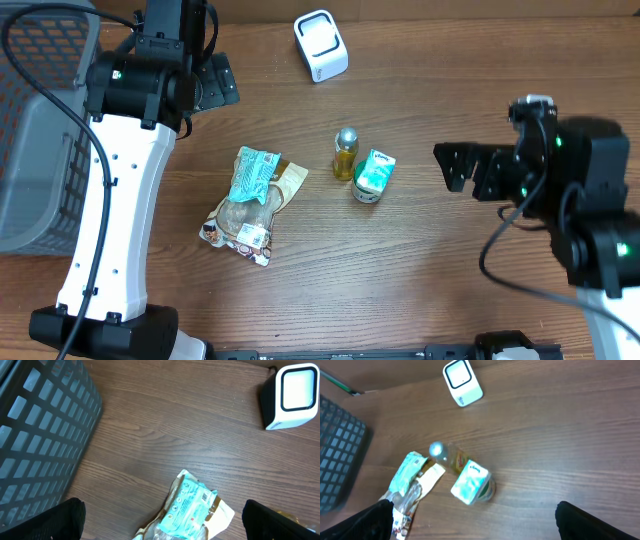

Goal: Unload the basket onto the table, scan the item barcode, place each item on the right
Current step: 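Raise the right gripper and move it over the table items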

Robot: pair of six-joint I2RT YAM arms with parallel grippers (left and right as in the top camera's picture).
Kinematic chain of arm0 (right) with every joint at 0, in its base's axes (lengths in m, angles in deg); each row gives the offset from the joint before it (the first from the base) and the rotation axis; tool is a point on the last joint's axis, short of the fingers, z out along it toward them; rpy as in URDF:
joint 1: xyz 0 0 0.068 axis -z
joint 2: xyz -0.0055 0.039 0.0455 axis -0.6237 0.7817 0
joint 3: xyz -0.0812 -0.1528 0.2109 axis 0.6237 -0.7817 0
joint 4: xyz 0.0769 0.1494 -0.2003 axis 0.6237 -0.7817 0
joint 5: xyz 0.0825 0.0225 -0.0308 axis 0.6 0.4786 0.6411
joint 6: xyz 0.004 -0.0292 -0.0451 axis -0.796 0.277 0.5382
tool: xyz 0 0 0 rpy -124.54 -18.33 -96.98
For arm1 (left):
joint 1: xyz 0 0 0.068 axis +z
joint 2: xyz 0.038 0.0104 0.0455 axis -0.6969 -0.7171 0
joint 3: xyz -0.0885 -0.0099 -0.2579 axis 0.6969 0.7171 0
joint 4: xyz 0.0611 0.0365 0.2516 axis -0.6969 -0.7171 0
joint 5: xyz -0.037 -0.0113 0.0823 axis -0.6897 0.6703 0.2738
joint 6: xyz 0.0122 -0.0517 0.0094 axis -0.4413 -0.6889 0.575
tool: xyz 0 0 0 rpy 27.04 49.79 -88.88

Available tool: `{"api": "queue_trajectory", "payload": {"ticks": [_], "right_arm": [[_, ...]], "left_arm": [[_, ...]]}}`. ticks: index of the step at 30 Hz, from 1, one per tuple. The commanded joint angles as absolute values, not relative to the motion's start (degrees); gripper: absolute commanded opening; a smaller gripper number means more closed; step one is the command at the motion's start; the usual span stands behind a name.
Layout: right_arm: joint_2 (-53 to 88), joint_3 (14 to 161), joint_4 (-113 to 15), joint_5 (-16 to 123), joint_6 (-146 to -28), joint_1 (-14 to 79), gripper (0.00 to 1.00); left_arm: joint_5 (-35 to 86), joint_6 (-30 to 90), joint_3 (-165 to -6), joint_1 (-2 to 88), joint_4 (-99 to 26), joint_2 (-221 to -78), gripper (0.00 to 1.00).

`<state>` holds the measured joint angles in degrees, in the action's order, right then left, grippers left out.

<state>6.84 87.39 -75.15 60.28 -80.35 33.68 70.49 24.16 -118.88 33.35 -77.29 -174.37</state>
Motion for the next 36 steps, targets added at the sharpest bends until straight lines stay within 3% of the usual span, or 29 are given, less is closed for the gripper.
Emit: {"api": "queue_trajectory", "payload": {"ticks": [1,13,23,36], "right_arm": [[11.63,94.29,-78.30,60.98,-79.98,33.83,1.00],[14.43,95.21,-77.71,61.90,-79.96,33.83,1.00],[24.70,108.57,-92.15,61.90,-76.92,33.83,1.00],[25.44,109.77,-93.46,61.92,-76.94,33.83,1.00]], "left_arm": [[71.39,25.02,-120.04,33.29,-77.23,-173.10,1.00],[71.39,25.02,-120.04,33.29,-77.25,-173.10,1.00],[71.39,25.02,-120.06,33.29,-77.25,-173.10,1.00],[71.39,25.02,-120.04,33.29,-77.25,-173.10,1.00]]}}
